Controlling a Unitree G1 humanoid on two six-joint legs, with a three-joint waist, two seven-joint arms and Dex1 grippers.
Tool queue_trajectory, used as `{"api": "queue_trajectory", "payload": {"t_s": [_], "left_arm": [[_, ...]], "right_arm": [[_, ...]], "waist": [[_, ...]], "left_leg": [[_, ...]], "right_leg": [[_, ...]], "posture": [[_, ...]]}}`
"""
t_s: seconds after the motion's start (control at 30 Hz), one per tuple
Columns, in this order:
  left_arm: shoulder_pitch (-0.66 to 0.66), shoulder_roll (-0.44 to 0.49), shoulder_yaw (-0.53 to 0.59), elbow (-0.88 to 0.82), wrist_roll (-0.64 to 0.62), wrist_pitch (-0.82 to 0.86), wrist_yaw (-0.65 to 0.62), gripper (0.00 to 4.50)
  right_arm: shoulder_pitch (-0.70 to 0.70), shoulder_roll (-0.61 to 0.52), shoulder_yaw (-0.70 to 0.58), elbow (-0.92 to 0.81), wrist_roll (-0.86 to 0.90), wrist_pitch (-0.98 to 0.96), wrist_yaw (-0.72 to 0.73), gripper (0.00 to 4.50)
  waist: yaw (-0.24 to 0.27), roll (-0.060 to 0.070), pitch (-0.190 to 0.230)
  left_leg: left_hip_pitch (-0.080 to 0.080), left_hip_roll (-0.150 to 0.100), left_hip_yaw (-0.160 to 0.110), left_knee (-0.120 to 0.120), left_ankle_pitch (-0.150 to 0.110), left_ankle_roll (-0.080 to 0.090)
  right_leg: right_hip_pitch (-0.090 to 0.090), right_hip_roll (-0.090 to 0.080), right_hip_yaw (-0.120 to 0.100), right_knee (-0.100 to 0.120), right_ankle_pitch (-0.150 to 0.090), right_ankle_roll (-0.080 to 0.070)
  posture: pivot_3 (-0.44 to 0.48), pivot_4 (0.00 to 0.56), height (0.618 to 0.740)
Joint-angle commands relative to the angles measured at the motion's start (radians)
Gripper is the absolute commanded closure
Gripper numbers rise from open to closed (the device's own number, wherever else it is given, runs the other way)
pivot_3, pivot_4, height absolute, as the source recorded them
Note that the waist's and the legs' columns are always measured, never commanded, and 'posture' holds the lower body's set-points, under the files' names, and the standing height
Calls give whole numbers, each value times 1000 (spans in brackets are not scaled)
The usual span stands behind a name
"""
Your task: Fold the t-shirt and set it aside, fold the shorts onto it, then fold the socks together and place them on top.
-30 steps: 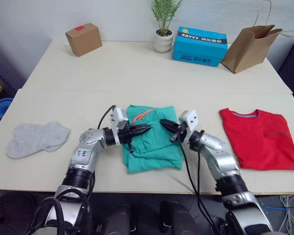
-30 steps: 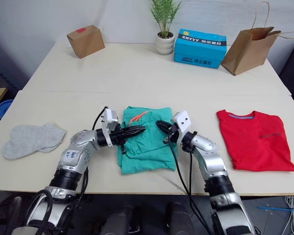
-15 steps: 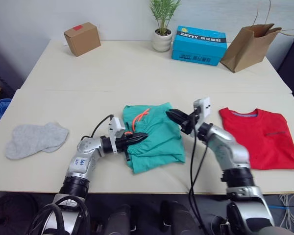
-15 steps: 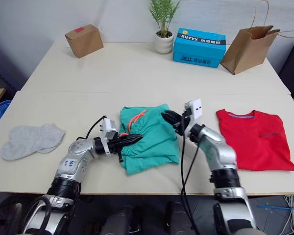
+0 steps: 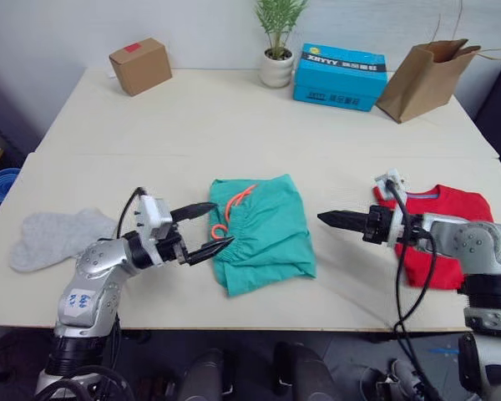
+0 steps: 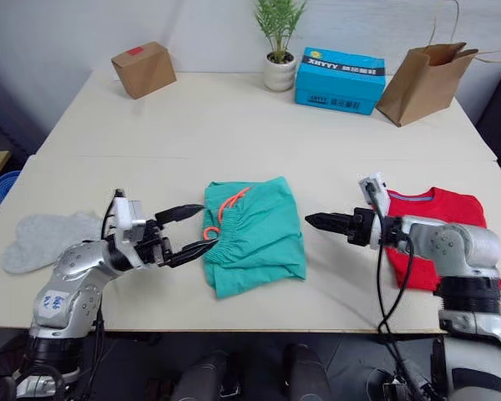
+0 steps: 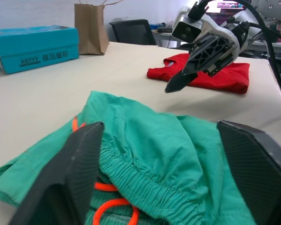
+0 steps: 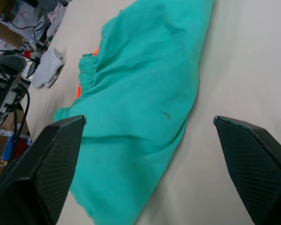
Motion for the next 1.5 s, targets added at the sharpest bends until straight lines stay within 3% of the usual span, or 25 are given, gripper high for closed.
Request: {"api": "queue_trajectory", "payload": {"t_s": [0.03, 0.1, 0.2, 0.4, 0.57, 0.73, 0.83, 0.9, 1.0, 1.17, 1.37, 1.5], "left_arm": [[50, 6, 16, -62, -147, 29, -94, 28], [53, 14, 13, -69, -177, 47, -114, 28], [53, 20, 16, -60, -173, 42, -111, 0], [50, 28, 22, -49, -153, 20, -103, 0], [47, 31, 18, -35, -147, 14, -105, 0], [31, 22, -3, -14, -135, 23, -94, 0], [29, 15, 6, -2, -146, 29, -79, 0], [16, 17, -3, 19, -142, 27, -96, 0], [-3, 13, -11, 43, -134, 16, -108, 0], [-9, 2, -20, 64, -128, 2, -116, 0], [-4, -17, -25, 54, -120, -18, -100, 0], [-7, 9, -20, 46, -123, -1, -109, 0]], "right_arm": [[-97, 72, 137, 117, -75, 33, 31, 0], [-151, 133, 181, 167, -118, 17, 28, 0], [-202, 215, 199, 224, -163, -9, 11, 542], [-216, 279, 134, 243, -190, -29, -16, 2640], [-161, 207, 135, 113, -167, 32, 30, 4394], [-109, 60, 101, -97, -76, 141, 107, 4455], [-92, -114, 84, -221, -5, 220, 193, 4455], [-85, -273, 81, -242, -1, 190, 283, 4455], [-98, -420, 88, -187, -21, 143, 369, 4455], [-209, -609, 156, 112, -191, -48, 503, 4455], [-328, -613, 303, 583, -519, -452, 579, 4455], [-392, -561, 347, 838, -674, -628, 529, 4455]], "waist": [[-5, 0, 0], [-5, 0, 0], [-6, -1, 0], [-1, -1, 0], [4, -1, 0], [8, 1, 1], [7, 4, 2], [12, 6, 4], [17, 6, 4], [13, 8, 5], [6, 9, 5], [4, 10, 6]], "left_leg": [[0, 0, 0, 0, 0, 0], [-1, 1, 0, 0, 1, 1], [0, 2, 0, 0, 2, 0], [-1, 2, 0, 0, 2, 0], [-1, 2, 0, 0, 1, -1], [-2, -1, 0, 0, -1, -2], [-3, -1, 0, 0, -2, -1], [-3, 0, -1, -1, -2, -1], [-3, 0, 0, -1, -3, -1], [-3, 0, 1, -1, -4, -1], [-3, 0, 2, -1, -4, -2], [-3, 0, 5, -1, -3, -1]], "right_leg": [[0, 0, 0, 0, 0, 0], [-2, 1, 0, 1, -1, -1], [-1, 3, 0, 2, -1, -1], [-1, 3, 0, 2, -1, -1], [-1, 2, -1, 4, -1, -1], [-1, 0, -1, -1, 0, 0], [-2, 0, -1, -1, 0, 0], [-2, 0, -1, -2, 0, 0], [-2, 0, -1, -4, 0, 0], [-2, 0, 0, -4, 0, 1], [-2, 2, 0, -7, 0, 1], [-3, 2, 1, -6, 1, 1]], "posture": [[0, 150, 740], [0, 150, 740], [0, 150, 740], [0, 150, 740], [0, 150, 740], [0, 150, 740], [0, 150, 740], [0, 150, 740], [0, 150, 740], [0, 150, 740], [0, 150, 740], [0, 150, 740]]}}
